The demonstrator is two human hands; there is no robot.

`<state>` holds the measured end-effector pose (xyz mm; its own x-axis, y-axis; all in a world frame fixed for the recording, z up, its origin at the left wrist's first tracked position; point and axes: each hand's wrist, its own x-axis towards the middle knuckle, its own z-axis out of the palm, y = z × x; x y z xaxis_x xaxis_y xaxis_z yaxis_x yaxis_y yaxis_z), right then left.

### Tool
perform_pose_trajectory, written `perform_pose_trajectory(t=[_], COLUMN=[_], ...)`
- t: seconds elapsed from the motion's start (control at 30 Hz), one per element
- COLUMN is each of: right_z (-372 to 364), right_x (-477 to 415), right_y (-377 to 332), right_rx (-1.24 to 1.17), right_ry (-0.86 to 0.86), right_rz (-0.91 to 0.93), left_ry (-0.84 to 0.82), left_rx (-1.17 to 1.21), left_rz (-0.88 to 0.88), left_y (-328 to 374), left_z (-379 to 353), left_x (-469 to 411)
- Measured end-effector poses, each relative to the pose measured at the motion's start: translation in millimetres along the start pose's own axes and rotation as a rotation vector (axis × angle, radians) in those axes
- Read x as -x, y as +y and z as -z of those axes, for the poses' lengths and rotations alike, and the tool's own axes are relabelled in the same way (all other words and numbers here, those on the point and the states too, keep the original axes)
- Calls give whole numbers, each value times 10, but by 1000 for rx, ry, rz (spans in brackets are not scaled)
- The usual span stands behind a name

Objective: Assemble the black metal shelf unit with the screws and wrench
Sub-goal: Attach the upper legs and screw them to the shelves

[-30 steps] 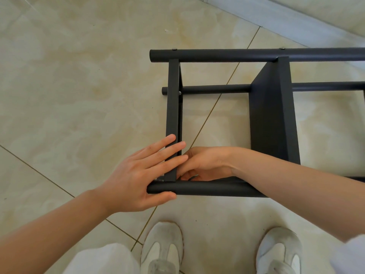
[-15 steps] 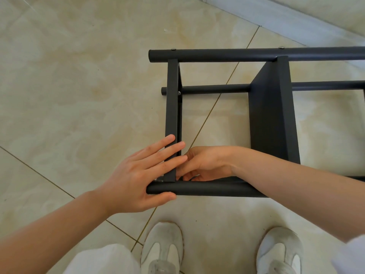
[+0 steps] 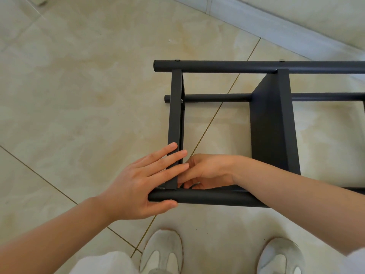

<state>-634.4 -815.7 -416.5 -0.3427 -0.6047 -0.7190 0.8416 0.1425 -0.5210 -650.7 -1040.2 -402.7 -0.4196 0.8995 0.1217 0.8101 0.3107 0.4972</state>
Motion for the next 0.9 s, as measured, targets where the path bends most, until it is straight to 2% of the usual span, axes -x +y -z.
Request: perform_pose_trajectory(t=[0.23,0.4,0.9], right_z=[-41,9,10], right_x=[-35,23,-27], right_y=[-10,-10,6], right_rx=[63,1,-60], right_ry=[45,-8,-14], right_rz=[-23,-25,7], left_ry=[1,-2,11], left_rx=[10,2,16], left_rz=[6,1,-2], left_y=[-7,-1,-10], left_z=[0,-4,-28], left_x=[-1,4,14])
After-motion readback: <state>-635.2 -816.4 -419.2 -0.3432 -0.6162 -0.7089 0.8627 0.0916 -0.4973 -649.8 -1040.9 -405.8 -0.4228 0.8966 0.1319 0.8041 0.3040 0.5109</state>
